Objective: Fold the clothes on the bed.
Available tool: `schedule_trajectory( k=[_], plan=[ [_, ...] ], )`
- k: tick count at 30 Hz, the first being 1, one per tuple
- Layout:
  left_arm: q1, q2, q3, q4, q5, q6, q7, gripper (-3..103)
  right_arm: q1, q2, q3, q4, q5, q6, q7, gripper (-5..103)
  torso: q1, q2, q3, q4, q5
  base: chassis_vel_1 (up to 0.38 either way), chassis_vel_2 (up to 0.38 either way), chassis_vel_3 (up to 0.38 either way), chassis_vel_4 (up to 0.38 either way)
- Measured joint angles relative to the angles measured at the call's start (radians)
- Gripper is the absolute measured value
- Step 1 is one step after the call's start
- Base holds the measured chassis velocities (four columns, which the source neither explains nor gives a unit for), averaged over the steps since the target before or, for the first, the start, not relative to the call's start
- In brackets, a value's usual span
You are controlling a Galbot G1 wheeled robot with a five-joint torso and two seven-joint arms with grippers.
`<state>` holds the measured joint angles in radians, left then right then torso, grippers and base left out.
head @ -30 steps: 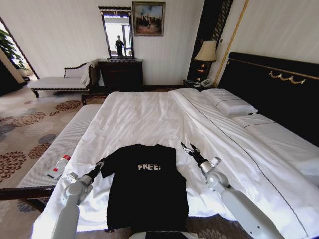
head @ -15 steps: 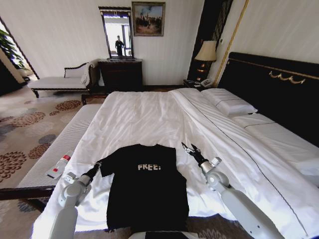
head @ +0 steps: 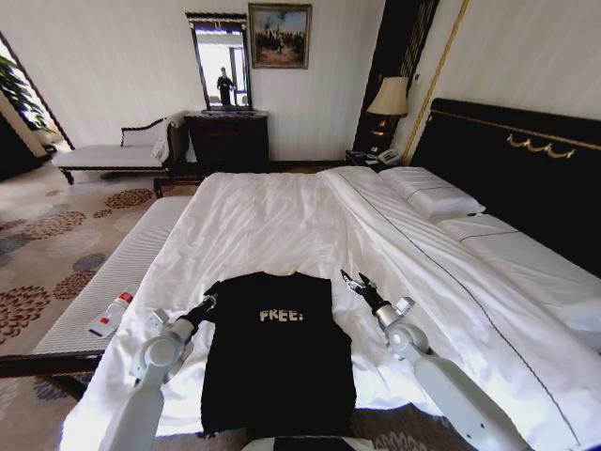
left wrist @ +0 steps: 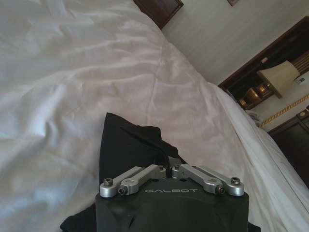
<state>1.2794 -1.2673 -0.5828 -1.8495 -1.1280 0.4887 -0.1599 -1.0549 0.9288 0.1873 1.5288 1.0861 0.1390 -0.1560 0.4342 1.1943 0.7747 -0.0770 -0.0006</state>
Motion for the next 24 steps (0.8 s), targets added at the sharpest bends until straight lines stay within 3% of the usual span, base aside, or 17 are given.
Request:
schedule_trajectory(
  k=[11, 18, 21, 24],
  plan=[
    [-0.046, -0.026, 0.083, 0.073, 0.047, -0.016, -0.008, 0, -0.012, 0.003, 0.002, -0.009, -0.012, 0.002, -0.003, 100, 0.000, 0.000, 0.000, 0.0000, 0.0000, 0.000, 0.000, 0.000, 0.000],
    [-0.073, -0.078, 0.099, 0.111, 0.075, -0.056, -0.016, 1, 0.003, 0.005, -0.007, -0.028, -0.013, 0.006, -0.003, 100, 0.000, 0.000, 0.000, 0.0000, -0.0001, 0.000, 0.000, 0.000, 0.000],
    [-0.080, -0.103, 0.094, 0.118, 0.050, -0.091, -0.007, 15, 0.023, 0.007, -0.029, -0.053, -0.004, -0.001, -0.003, 100, 0.000, 0.000, 0.000, 0.0000, -0.0001, 0.000, 0.000, 0.000, 0.000],
    [-0.080, -0.117, 0.083, 0.105, 0.017, -0.096, 0.002, 22, 0.041, 0.012, -0.047, -0.073, 0.015, -0.016, -0.002, 100, 0.000, 0.000, 0.000, 0.0000, 0.0000, 0.000, 0.000, 0.000, 0.000]
  ],
)
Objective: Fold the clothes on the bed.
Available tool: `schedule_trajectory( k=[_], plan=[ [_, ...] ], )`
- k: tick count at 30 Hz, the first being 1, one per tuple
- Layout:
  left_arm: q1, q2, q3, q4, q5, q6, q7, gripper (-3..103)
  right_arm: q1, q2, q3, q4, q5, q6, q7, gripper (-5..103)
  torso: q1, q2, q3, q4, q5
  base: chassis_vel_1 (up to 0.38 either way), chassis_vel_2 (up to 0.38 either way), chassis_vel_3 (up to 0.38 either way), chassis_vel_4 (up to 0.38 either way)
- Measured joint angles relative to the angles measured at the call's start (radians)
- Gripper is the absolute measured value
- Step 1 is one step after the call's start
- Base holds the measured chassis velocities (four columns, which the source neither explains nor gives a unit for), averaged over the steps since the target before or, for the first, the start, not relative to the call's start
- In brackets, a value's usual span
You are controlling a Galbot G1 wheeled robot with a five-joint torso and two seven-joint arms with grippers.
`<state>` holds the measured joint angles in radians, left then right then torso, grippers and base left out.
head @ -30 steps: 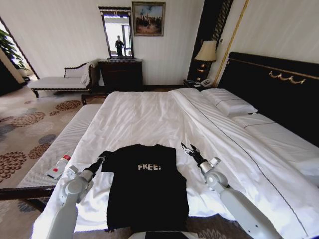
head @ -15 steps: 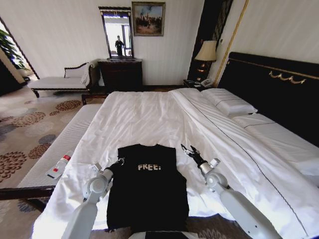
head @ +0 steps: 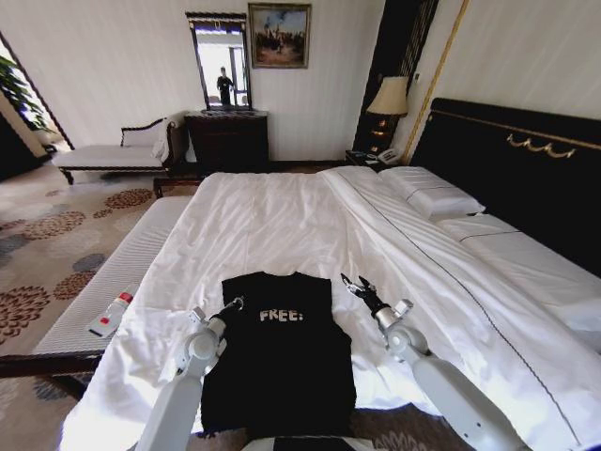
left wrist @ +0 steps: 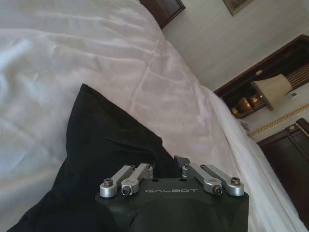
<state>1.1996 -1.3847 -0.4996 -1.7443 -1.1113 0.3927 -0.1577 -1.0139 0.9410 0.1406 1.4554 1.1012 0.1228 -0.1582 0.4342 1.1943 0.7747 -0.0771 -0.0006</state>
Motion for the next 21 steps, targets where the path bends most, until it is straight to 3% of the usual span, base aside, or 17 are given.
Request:
schedule_trajectory(
  k=[3, 6, 8, 9, 12, 15, 18, 21],
  plan=[
    [0.015, -0.002, -0.008, -0.016, 0.000, 0.003, 0.016, 38, 0.025, 0.010, -0.022, -0.029, 0.013, -0.019, 0.000, 100, 0.000, 0.000, 0.000, 0.0002, 0.0000, 0.000, 0.000, 0.000, 0.000],
    [0.027, 0.007, -0.013, -0.027, 0.008, 0.009, 0.027, 43, 0.042, 0.018, -0.032, -0.046, 0.011, -0.024, -0.001, 100, 0.000, 0.000, 0.000, 0.0002, 0.0000, 0.000, 0.000, 0.000, 0.000],
    [0.036, 0.014, -0.005, -0.037, 0.025, 0.018, 0.038, 55, 0.050, 0.024, -0.040, -0.054, 0.006, -0.027, -0.002, 100, 0.000, 0.000, 0.000, 0.0004, 0.0001, 0.000, 0.000, 0.000, 0.000],
    [0.036, 0.014, -0.005, -0.037, 0.025, 0.018, 0.038, 55, 0.050, 0.024, -0.040, -0.054, 0.006, -0.027, -0.002, 100, 0.000, 0.000, 0.000, 0.0004, 0.0001, 0.000, 0.000, 0.000, 0.000],
    [0.034, 0.016, 0.029, -0.018, 0.093, 0.014, 0.052, 71, 0.052, 0.028, -0.046, -0.058, -0.004, -0.028, -0.004, 100, 0.000, 0.000, 0.000, 0.0002, 0.0000, 0.000, 0.000, 0.000, 0.000],
    [0.019, 0.012, 0.047, 0.007, 0.110, 0.008, 0.052, 76, 0.051, 0.028, -0.046, -0.058, -0.008, -0.028, -0.006, 100, 0.000, 0.000, 0.000, 0.0000, 0.0000, 0.000, 0.000, 0.000, 0.000],
    [-0.010, 0.008, 0.076, 0.037, 0.120, -0.002, 0.052, 93, 0.046, 0.022, -0.042, -0.062, -0.014, -0.026, -0.016, 100, 0.000, 0.000, 0.000, 0.0000, 0.0000, 0.000, 0.000, 0.000, 0.000],
    [-0.029, 0.005, 0.094, 0.049, 0.121, -0.003, 0.052, 99, 0.042, 0.018, -0.039, -0.064, -0.017, -0.024, -0.019, 100, 0.000, 0.000, 0.000, 0.0000, -0.0001, 0.000, 0.000, 0.000, 0.000]
  ],
)
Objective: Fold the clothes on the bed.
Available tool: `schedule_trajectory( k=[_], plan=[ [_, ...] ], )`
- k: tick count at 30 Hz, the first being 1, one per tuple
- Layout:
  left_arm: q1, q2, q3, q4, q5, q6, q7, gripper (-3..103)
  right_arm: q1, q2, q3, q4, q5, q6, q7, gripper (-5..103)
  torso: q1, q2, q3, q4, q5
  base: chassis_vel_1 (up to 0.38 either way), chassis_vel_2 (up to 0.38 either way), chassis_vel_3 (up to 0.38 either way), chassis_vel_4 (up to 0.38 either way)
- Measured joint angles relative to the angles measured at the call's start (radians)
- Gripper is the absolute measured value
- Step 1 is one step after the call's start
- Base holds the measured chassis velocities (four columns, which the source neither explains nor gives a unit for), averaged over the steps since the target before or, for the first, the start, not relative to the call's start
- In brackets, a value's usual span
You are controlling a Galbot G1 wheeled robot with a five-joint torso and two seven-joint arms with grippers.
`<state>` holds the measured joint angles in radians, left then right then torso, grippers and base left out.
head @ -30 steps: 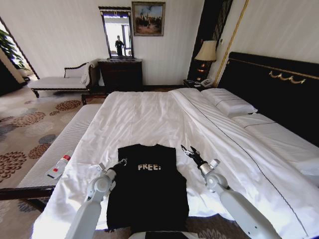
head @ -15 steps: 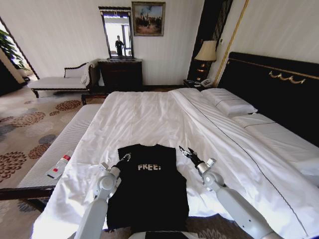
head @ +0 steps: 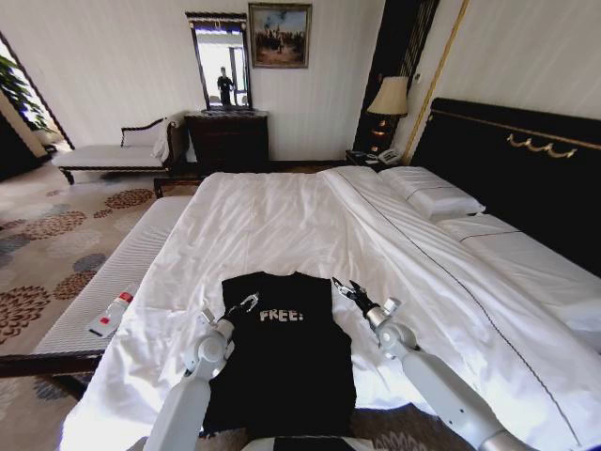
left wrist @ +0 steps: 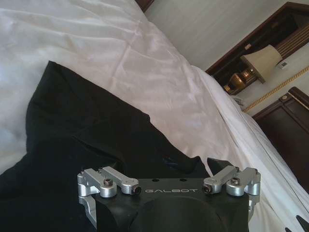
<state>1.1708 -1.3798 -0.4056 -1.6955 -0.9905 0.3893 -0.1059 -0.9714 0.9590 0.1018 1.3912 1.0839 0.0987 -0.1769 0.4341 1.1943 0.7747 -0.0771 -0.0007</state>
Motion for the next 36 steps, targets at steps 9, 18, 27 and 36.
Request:
schedule_trajectory(
  k=[9, 18, 27, 36],
  plan=[
    [0.006, 0.013, 0.027, -0.028, 0.035, -0.046, 0.114, 100, -0.002, -0.003, 0.007, 0.000, -0.001, 0.003, -0.001, 100, 0.000, 0.000, 0.000, 0.0002, 0.0000, 0.000, 0.000, 0.000, 0.000],
    [0.020, 0.030, 0.020, -0.010, 0.058, -0.054, 0.114, 100, -0.005, 0.000, 0.008, -0.002, -0.010, 0.006, -0.004, 100, 0.000, 0.000, 0.000, 0.0002, 0.0000, 0.000, 0.000, 0.000, 0.000],
    [-0.021, 0.069, 0.112, 0.038, 0.211, -0.131, 0.178, 100, -0.021, -0.005, 0.015, 0.011, -0.013, 0.007, -0.003, 100, 0.000, 0.000, 0.000, 0.0000, -0.0001, 0.000, 0.000, 0.000, 0.000],
    [-0.040, 0.126, 0.167, 0.089, 0.323, -0.201, 0.212, 100, -0.034, -0.014, 0.028, 0.014, -0.013, 0.016, -0.005, 100, 0.000, 0.000, 0.000, 0.0000, -0.0001, 0.000, 0.000, 0.000, 0.000]
  ],
)
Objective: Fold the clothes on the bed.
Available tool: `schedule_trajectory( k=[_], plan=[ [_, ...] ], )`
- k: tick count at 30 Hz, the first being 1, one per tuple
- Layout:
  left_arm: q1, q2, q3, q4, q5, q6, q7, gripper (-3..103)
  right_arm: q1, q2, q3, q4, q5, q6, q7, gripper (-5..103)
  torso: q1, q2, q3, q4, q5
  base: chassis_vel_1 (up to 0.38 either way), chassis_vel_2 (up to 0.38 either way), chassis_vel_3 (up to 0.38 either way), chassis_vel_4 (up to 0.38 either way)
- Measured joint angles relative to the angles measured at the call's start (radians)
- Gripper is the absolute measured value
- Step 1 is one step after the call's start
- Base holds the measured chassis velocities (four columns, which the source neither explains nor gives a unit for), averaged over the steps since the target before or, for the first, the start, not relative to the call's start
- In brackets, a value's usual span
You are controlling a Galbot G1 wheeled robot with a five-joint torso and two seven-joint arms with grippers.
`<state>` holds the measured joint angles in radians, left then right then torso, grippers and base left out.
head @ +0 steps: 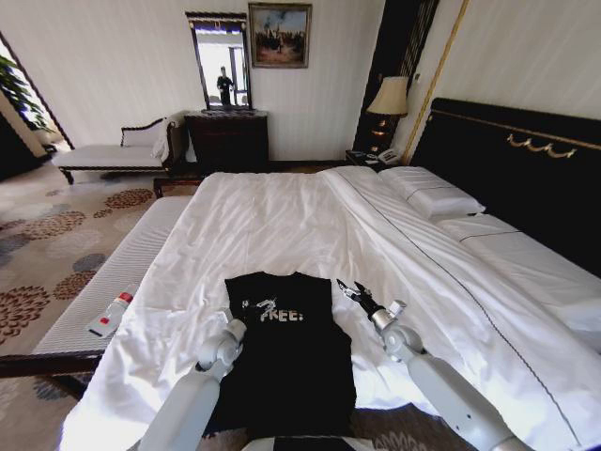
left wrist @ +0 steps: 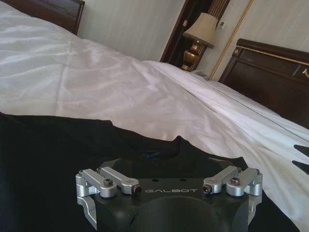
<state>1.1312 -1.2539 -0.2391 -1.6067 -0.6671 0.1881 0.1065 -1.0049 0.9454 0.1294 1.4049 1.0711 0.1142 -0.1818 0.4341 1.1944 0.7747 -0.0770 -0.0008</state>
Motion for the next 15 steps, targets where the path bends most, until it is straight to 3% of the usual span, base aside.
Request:
schedule_trajectory(
  k=[5, 11, 15],
  plan=[
    [0.003, -0.005, -0.036, -0.031, -0.091, 0.005, -0.002, 100, 0.001, 0.005, -0.002, -0.006, -0.006, 0.001, -0.001, 100, 0.000, 0.000, 0.000, 0.0000, 0.0001, 0.000, 0.000, 0.000, 0.000],
    [0.026, -0.023, -0.167, -0.054, -0.175, 0.026, -0.053, 100, 0.029, 0.010, -0.019, -0.025, 0.008, -0.012, -0.012, 100, 0.000, 0.000, 0.000, -0.0001, 0.0000, 0.000, 0.000, 0.000, 0.000],
    [0.060, -0.006, -0.313, -0.054, -0.264, 0.044, -0.088, 100, 0.084, 0.026, -0.038, -0.130, 0.045, -0.042, -0.201, 100, 0.000, 0.000, 0.000, 0.0004, -0.0001, 0.000, 0.000, 0.000, 0.000]
  ],
)
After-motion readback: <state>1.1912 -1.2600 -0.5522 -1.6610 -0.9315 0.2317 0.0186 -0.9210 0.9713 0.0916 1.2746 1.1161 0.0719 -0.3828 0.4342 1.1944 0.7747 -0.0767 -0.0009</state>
